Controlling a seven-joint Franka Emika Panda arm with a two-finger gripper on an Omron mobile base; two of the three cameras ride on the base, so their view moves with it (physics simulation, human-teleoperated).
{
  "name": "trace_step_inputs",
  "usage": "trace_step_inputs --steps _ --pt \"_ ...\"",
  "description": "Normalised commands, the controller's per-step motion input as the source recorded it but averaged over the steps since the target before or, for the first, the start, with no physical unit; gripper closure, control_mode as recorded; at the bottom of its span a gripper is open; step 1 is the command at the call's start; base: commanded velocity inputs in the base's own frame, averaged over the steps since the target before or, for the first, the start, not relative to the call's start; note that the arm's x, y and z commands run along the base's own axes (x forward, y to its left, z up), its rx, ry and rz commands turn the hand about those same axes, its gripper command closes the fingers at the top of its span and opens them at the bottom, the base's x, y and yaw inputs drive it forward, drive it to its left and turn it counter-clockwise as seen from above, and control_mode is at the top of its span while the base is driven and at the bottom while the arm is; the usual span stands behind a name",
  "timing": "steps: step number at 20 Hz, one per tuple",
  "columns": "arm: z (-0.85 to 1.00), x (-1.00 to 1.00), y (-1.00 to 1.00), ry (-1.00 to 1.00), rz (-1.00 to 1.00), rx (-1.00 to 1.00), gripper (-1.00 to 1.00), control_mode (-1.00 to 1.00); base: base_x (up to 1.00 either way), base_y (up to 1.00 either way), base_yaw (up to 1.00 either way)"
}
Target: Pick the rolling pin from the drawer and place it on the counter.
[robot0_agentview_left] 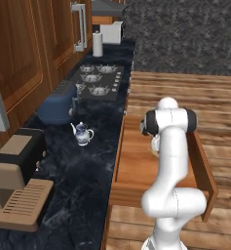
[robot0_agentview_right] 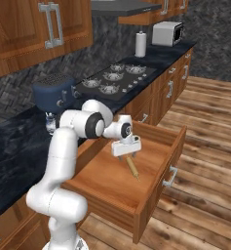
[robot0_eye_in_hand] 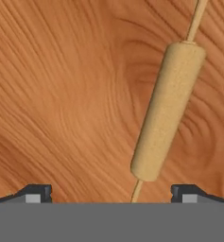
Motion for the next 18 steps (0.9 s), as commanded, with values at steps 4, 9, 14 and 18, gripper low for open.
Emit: trace_step_inputs --steps 4,9,14,18 --pt "-0.65 0.61 -0.15 0.00 -0.04 0.00 -1.00 -1.00 0.00 0.00 0.00" --pt "-0.59 0.50 -0.25 0.00 -0.04 0.00 -1.00 -1.00 0.00 0.00 0.00" --pt "-0.87 0.01 -0.36 -0.03 -0.08 0.00 -1.00 -1.00 0.00 0.00 0.00" --pt "-1.00 -0.57 -0.27 -0.07 -0.12 -0.02 1.00 -1.00 0.00 0.00 0.00"
